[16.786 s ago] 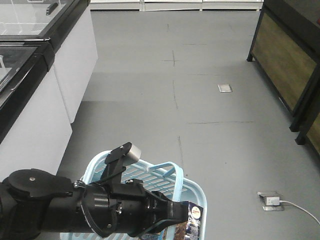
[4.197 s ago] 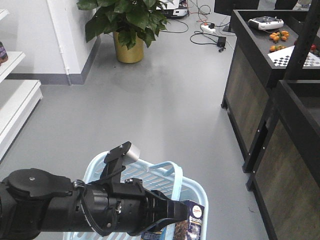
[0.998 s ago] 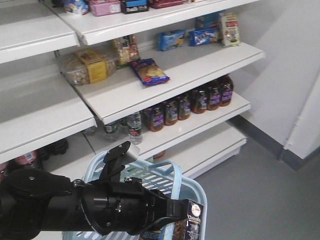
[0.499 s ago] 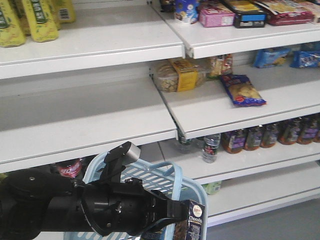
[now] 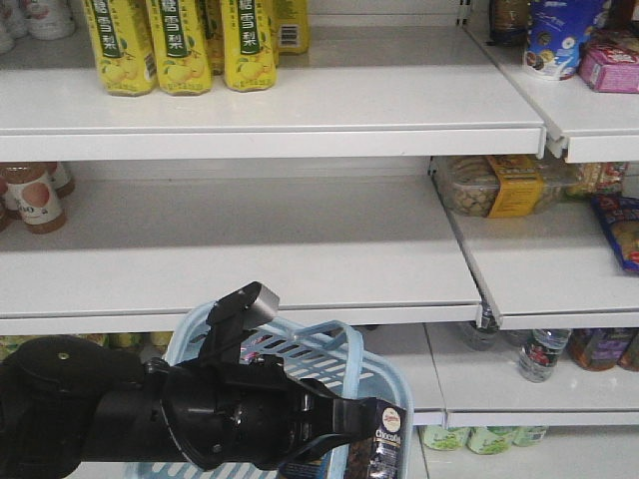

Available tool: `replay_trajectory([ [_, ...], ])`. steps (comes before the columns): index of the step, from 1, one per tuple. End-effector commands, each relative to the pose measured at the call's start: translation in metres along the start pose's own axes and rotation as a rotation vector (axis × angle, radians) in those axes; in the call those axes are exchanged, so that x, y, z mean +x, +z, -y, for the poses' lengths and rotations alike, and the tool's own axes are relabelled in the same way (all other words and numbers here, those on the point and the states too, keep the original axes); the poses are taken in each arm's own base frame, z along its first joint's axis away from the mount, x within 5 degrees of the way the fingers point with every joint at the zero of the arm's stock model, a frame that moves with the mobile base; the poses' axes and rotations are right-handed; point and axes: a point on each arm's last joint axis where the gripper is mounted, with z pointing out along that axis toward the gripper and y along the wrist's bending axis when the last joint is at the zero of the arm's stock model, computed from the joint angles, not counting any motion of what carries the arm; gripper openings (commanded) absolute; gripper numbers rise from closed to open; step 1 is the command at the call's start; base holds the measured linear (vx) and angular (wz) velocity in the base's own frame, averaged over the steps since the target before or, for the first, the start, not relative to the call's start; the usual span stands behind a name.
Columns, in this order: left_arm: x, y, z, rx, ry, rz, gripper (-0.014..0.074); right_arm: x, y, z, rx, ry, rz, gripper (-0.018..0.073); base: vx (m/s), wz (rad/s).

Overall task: Left arm holds basket, right arm returns cookies
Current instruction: 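Hold the basket with the left gripper while stopping at the shelf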

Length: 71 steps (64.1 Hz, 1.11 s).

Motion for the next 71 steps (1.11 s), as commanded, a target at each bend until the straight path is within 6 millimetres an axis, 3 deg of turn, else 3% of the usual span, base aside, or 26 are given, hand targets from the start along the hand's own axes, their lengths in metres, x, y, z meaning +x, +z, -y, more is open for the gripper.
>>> replay_trajectory([
  [1,-0.0063,-0.0099,0.0211,0.098,-0.006,0.036,-0.0006,-0.0063,-0.0010,-0.0006,-0.007,-0.011,0.083,-0.0008,0.09,0.30],
  [71,-0.0063,-0.0099,0.0211,0.098,-0.006,0.036,-0.0006,-0.0063,-0.0010,-0.0006,-0.007,-0.011,0.083,-0.0008,0.06,0.04],
])
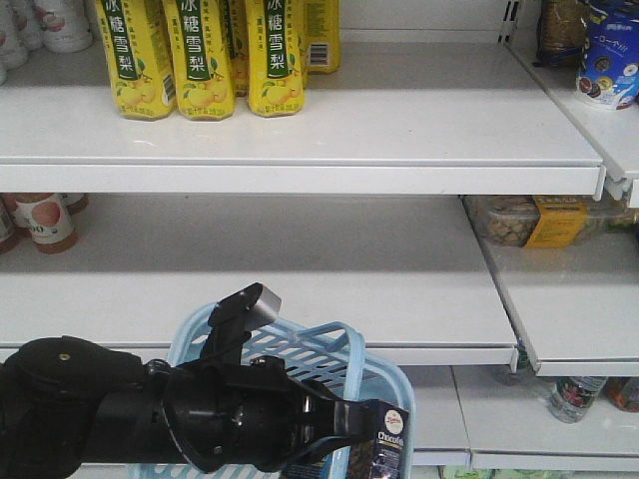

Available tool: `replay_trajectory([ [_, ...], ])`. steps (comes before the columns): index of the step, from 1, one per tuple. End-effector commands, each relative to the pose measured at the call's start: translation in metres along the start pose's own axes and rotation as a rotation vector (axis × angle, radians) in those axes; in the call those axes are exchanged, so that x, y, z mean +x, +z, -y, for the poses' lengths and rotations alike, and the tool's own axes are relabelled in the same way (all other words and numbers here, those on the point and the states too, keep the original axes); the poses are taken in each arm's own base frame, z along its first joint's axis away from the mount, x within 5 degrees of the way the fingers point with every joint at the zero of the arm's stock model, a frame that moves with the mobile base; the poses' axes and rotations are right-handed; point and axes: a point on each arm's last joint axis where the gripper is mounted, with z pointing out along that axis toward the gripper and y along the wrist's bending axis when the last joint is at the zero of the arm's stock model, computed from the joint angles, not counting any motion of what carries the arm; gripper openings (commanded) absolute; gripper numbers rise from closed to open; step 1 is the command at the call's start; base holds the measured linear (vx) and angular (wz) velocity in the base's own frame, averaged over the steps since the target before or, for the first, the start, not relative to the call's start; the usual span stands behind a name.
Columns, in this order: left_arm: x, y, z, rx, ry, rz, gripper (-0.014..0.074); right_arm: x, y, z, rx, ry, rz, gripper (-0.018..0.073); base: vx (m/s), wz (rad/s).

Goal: Left arm holds basket, right arm returns cookies

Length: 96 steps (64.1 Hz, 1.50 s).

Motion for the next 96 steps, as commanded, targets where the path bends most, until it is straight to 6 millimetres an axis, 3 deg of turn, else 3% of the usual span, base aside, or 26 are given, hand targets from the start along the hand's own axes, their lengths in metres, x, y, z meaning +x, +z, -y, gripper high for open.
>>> replay_trajectory([
  [1,-0.0064,-0.0098,0.0211,0.098,-0.006,0.037,-0.0006,-0.0063,-0.0010,-0.0006,-0.007,-0.011,0.083,-0.0008,0.07,-0.01],
  [96,-0.0064,-0.0098,0.0211,0.098,-0.006,0.037,-0.0006,-0.0063,-0.0010,-0.0006,-0.007,-0.011,0.083,-0.0008,0.05,0.00],
])
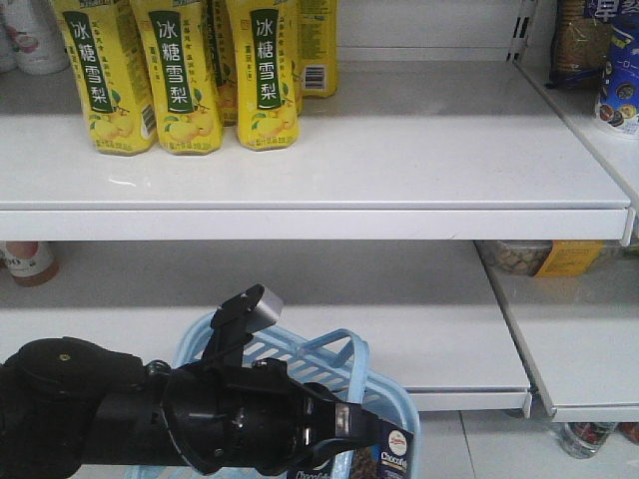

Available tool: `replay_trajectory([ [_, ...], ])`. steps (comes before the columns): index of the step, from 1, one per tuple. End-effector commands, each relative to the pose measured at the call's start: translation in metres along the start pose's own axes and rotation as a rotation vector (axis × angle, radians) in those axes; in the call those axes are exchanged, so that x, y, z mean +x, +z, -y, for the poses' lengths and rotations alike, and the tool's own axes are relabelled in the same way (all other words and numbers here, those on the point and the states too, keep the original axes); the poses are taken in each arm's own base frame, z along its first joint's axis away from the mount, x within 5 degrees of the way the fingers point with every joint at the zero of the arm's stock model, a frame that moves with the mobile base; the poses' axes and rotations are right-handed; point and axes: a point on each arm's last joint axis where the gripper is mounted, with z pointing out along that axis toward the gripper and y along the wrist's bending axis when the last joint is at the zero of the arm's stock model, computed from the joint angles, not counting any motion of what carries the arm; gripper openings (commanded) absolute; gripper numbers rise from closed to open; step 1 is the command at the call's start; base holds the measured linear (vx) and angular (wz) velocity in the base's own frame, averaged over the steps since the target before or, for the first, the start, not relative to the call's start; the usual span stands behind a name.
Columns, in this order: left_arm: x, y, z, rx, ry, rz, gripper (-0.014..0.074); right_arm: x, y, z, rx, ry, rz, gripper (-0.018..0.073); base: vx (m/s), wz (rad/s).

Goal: Left arm holds basket, right arm returns cookies

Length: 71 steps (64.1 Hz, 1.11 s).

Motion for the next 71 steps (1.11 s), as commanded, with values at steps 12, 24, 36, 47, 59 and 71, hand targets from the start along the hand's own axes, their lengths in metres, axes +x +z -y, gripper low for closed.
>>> replay_trajectory([
  [12,-0.0069,-0.0096,0.0199,0.083,0.004,0.045,-0.0006,-0.0063,-0.0010,-0.0006,-0.007,-0.011,0.083,-0.0008,0.01,0.00],
  [24,-0.0069,-0.0096,0.0199,0.083,0.004,0.045,-0.0006,-0.0063,-0.0010,-0.0006,-0.007,-0.011,0.083,-0.0008,0.00,0.00],
  [36,-0.0069,-0.0096,0.0199,0.083,0.004,0.045,-0.0006,-0.0063,-0.0010,-0.0006,-0.007,-0.011,0.083,-0.0008,0.00,0.00],
  [47,-0.0069,-0.0096,0.0199,0.083,0.004,0.045,-0.0006,-0.0063,-0.0010,-0.0006,-0.007,-0.013,0.083,-0.0008,0.00,0.00],
  [59,-0.0069,-0.0096,0.0199,0.083,0.004,0.045,-0.0006,-0.0063,-0.0010,-0.0006,-0.007,-0.012,0.083,-0.0008,0.00,0.00],
  [71,-0.0069,-0.0096,0.0199,0.083,0.004,0.045,-0.0006,-0.0062,-0.0010,-0.0006,-0.007,-0.012,0.083,-0.0008,0.00,0.00],
])
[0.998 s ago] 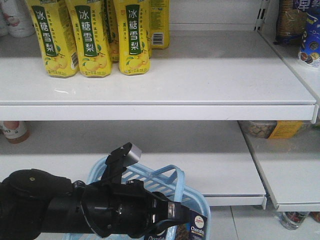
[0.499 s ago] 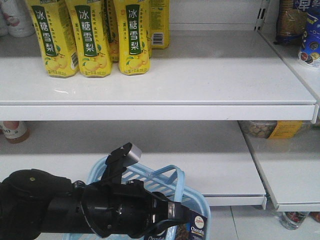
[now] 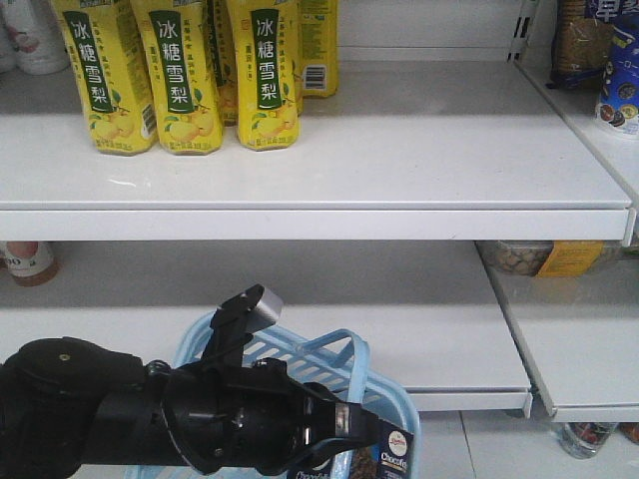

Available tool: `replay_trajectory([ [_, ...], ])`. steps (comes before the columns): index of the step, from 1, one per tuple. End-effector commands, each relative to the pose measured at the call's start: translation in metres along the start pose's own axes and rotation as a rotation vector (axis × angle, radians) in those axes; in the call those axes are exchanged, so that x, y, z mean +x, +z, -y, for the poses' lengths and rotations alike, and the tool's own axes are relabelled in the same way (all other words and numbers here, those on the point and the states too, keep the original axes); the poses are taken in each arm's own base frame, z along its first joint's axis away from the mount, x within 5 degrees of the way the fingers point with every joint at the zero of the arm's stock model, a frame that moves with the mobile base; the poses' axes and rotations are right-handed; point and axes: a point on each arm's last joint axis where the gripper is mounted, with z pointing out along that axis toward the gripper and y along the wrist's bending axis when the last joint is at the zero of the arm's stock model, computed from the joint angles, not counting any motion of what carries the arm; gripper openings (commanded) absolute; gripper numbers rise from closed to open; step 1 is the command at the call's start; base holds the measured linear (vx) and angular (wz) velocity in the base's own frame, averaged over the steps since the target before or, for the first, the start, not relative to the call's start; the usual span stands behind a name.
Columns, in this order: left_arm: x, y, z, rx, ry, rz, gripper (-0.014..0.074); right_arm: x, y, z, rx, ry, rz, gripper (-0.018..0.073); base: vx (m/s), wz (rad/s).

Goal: Left arm holds basket, right arm returns cookies

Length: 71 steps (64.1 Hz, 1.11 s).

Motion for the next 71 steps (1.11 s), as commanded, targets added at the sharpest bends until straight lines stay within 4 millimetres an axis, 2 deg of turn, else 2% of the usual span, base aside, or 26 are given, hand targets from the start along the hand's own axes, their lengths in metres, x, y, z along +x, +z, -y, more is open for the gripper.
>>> replay_trajectory([
  [1,-0.007,-0.010,0.020,0.083,0.006,0.045,-0.0006,-0.006,-0.001,-0.001,-0.007,-0.012,0.083,-0.0008,0.00,0.00],
  [19,-0.007,-0.010,0.020,0.083,0.006,0.045,-0.0006,-0.008,-0.001,-0.001,-0.010,0.008,0.096,-0.0008,0.00,0.00],
  [26,-0.007,-0.010,0.020,0.083,0.006,0.045,-0.0006,-0.017,-0.003,-0.001,-0.012,0.003,0.130,-0.0008,0.00,0.00],
  [39,-0.007,-0.010,0.020,0.083,0.006,0.045,-0.0006,-0.076,-0.013,-0.005,-0.011,-0.010,0.182,-0.0008,0.00,0.00],
  [46,-0.007,-0.010,0.020,0.083,0.006,0.045,-0.0006,-0.098,-0.004,-0.006,-0.005,-0.005,0.106,-0.0008,0.00,0.00],
  [53,-0.007,-0.010,0.020,0.083,0.006,0.045,-0.0006,-0.110,0.012,-0.007,0.000,0.008,0.008,-0.0008,0.00,0.00],
  [60,-0.007,-0.010,0.020,0.083,0.006,0.045,-0.0006,-0.107,0.029,-0.007,0.000,0.034,-0.071,-0.0008,0.00,0.00],
  [71,-0.007,-0.010,0.020,0.083,0.006,0.045,-0.0006,-0.099,0.045,-0.008,0.000,0.093,-0.158,-0.0008,0.00,0.00],
])
